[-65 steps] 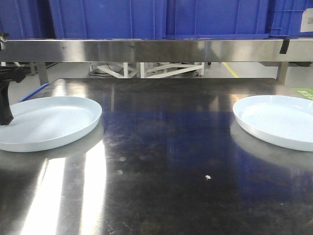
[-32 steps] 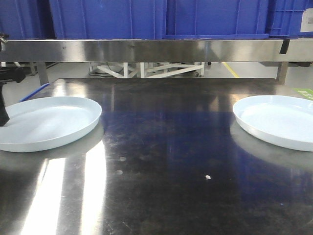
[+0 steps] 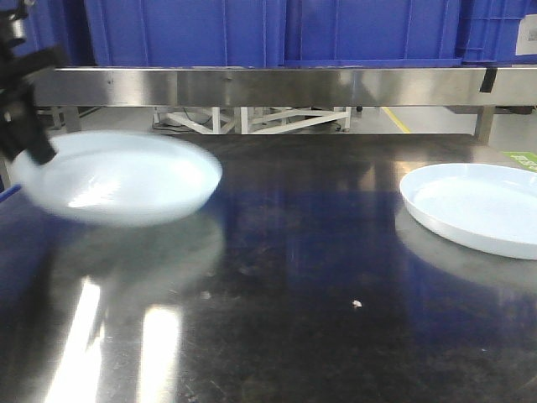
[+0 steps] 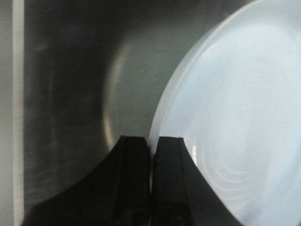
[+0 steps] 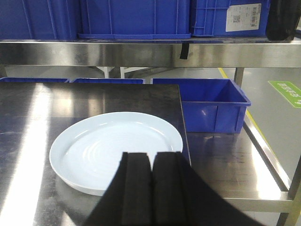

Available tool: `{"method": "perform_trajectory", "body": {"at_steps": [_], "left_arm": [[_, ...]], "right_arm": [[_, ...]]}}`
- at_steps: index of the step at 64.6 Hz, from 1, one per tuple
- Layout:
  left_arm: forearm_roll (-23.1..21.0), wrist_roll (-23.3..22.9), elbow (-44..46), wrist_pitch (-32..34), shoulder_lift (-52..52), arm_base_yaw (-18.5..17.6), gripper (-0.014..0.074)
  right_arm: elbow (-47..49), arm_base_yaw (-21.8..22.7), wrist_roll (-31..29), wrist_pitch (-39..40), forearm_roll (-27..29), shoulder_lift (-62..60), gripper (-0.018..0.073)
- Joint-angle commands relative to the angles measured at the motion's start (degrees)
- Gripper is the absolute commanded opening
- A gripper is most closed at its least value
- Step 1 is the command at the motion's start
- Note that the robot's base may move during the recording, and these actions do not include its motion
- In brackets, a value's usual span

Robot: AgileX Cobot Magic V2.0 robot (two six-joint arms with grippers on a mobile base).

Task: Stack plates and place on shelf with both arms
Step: 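Lift the plate with the left gripper, set it mid-table, open, then raise and withdraw the left gripper away from the plate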

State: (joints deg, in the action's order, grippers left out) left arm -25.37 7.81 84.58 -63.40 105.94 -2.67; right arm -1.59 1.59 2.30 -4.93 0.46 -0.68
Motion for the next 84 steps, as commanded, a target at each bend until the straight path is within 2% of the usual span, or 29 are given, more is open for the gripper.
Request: {"method": "perform_trajectory", "body": {"at_steps": [1, 23, 37, 48, 62, 67, 74, 84], "left_arm": [[-7.08, 0.05, 2.49, 0.04, -2.61, -1.73, 0.0082], [-7.21, 0.05, 2.49, 8.3, -1.21, -12.72, 0.0082], [-7.32, 0.05, 2.49, 8.95, 1.55, -16.53, 0.0082], [-7.19, 0.05, 2.49, 11.65, 2.22, -18.31, 0.0098], [-7.2, 0.05, 2.49, 11.07, 2.22, -18.68, 0.0262], [-6.76, 0.05, 2.49, 10.28, 1.83, -18.68, 0.027], [-3.52, 0.05, 2.49, 10.69, -0.43, -18.68, 0.0257], [2.42, 0.05, -0.52, 14.6, -6.22, -19.4, 0.0255]], "right_arm": [[-0.12, 0.29, -0.18, 4.93, -0.46, -1.02, 0.0055], [-0.12, 0.29, -0.18, 4.93, -0.46, -1.02, 0.0055], [-0.12, 0.29, -0.18, 4.93, -0.46, -1.02, 0.0055], [-0.12, 0.29, -0.18, 4.93, -0.46, -1.02, 0.0055], [-0.12, 0.29, -0.18, 4.93, -0.46, -1.02, 0.0055], [-0.12, 0.29, -0.18, 4.93, -0.46, -1.02, 0.0055], [-0.12, 0.29, -0.18, 4.93, -0.46, -1.02, 0.0055], [-0.12, 0.29, -0.18, 4.93, -0.46, -1.02, 0.0055]]}}
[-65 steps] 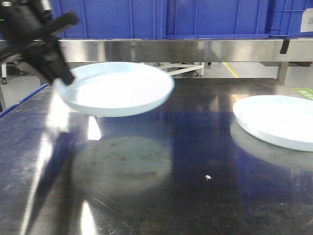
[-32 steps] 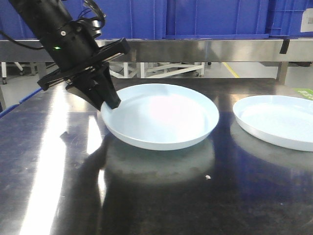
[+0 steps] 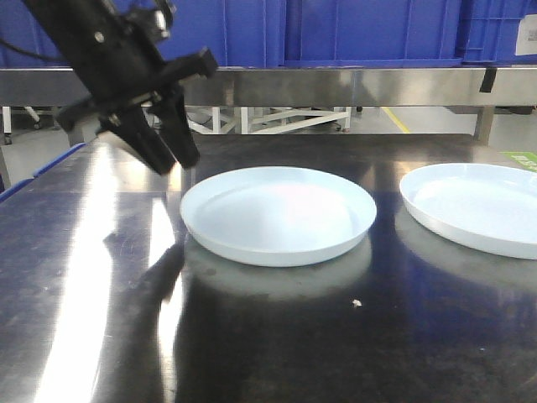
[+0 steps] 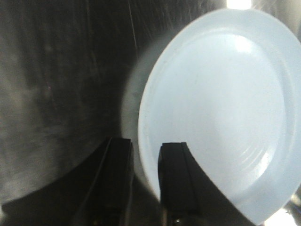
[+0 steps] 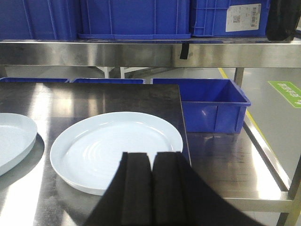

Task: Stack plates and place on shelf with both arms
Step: 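Raise and withdraw the left gripper away from the plate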

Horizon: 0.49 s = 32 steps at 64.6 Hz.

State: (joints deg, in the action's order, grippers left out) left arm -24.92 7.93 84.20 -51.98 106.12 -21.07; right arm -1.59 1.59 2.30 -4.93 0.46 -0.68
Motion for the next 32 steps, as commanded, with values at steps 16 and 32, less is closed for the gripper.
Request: {"method": "perform_trajectory", "body": {"at_steps": [16, 32], "left_arm": [[6.12, -0.07, -13.35, 16.98, -18.68, -2.3, 0.0255], [14.44, -0.07, -32.27, 39.44, -34.49, -4.87, 0.0142]], "right_arm": [[-0.12, 0.29, -0.18, 4.93, -0.46, -1.02, 0.0055], [-0.12, 0.29, -0.18, 4.93, -0.46, -1.02, 0.0055]]}}
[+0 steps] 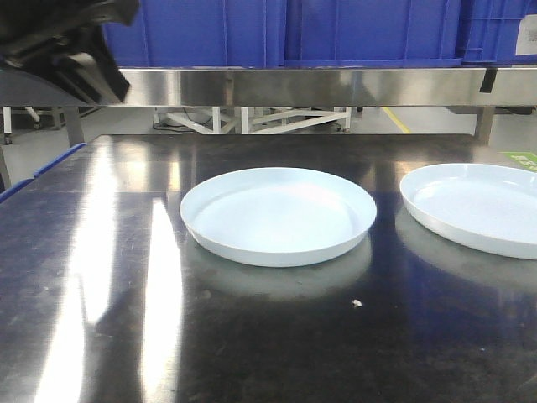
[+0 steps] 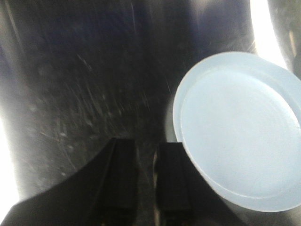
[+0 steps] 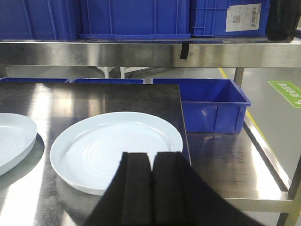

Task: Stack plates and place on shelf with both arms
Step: 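Raise and withdraw the left gripper away from the plate, then move the right gripper down to the rim of the other white plate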

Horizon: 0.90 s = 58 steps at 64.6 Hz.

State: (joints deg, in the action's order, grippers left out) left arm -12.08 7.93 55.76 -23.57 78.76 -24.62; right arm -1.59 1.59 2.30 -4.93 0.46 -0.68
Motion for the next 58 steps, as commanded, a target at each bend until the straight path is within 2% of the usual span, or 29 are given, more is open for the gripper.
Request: {"method": "perform_trajectory", "body": {"at_steps": [1, 4, 12, 26, 37, 47, 58], "left_arm": [[1.6, -0.07, -4.88, 12.05, -8.06, -1.44, 0.013], [1.6, -0.07, -8.84, 15.68, -11.64, -1.44, 0.008], [1.6, -0.07, -17.22, 22.05, -19.69, -1.44, 0.0085], [7.43, -0.07, -29.17, 26.58, -33.39, -1.44, 0.0085], [7.81, -0.07, -36.72, 28.32, -46.02, -0.68, 0.0085], [7.81, -0.07, -40.43, 28.32, -55.17, 3.45, 0.0085], [7.81, -0.07, -41.61, 26.47, -61.01, 10.39, 0.0085]], "right_arm": [[-0.12, 0.29, -0.18, 4.93, -0.46, -1.02, 0.0055], [-0.12, 0.29, -0.18, 4.93, -0.46, -1.02, 0.0055], [-0.12, 0.29, -0.18, 4.93, -0.46, -1.02, 0.0055], [-0.12, 0.29, -0.18, 4.93, -0.46, -1.02, 0.0055], [-0.12, 0.29, -0.18, 4.93, -0.46, -1.02, 0.0055], [-0.12, 0.29, -0.18, 4.93, -0.46, -1.02, 0.0055], [-0.12, 0.29, -0.18, 4.93, -0.46, -1.02, 0.0055]]}}
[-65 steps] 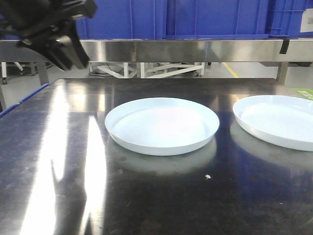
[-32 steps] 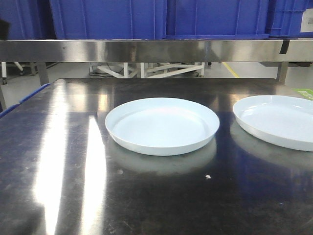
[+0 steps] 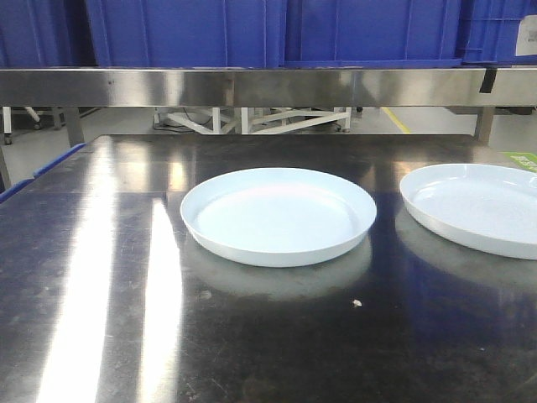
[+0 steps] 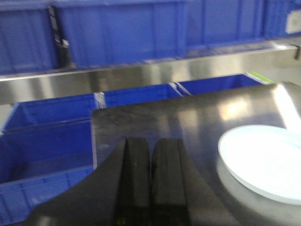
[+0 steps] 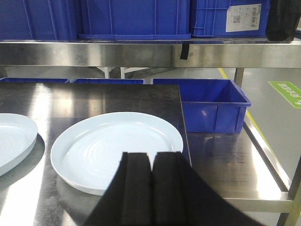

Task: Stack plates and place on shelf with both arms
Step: 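Move the right gripper down to the rim of the other white plate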

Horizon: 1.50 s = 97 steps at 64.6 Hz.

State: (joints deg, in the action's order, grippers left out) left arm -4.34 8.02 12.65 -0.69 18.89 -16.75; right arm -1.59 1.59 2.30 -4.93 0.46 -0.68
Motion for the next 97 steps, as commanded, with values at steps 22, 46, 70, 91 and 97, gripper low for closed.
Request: {"method": "perform_trajectory", "body": {"at_steps": [22, 46, 70, 91, 97], "left_arm": [[-0.14, -0.16, 1.5, 3.96, -1.25, 13.08, 0.0082], [-0.12, -0.16, 1.5, 3.96, -1.25, 13.08, 0.0082], [-0.12, -0.16, 1.5, 3.85, -1.25, 13.08, 0.0082], [-0.12, -0.16, 1.5, 3.74, -1.25, 13.08, 0.0082], [-0.12, -0.16, 1.5, 3.74, -1.25, 13.08, 0.0082]], "right_arm": [[-0.12, 0.29, -0.18, 4.93, -0.46, -1.02, 0.0055], [-0.12, 0.29, -0.18, 5.58, -0.46, -1.02, 0.0055], [3.35, 0.29, 1.72, -0.75, 5.06, 0.17, 0.0056], [22.44, 0.34, 0.16, -21.27, -1.25, 19.38, 0.0056], [27.76, 0.34, 0.68, -24.88, -0.09, 26.3, 0.0056]]}}
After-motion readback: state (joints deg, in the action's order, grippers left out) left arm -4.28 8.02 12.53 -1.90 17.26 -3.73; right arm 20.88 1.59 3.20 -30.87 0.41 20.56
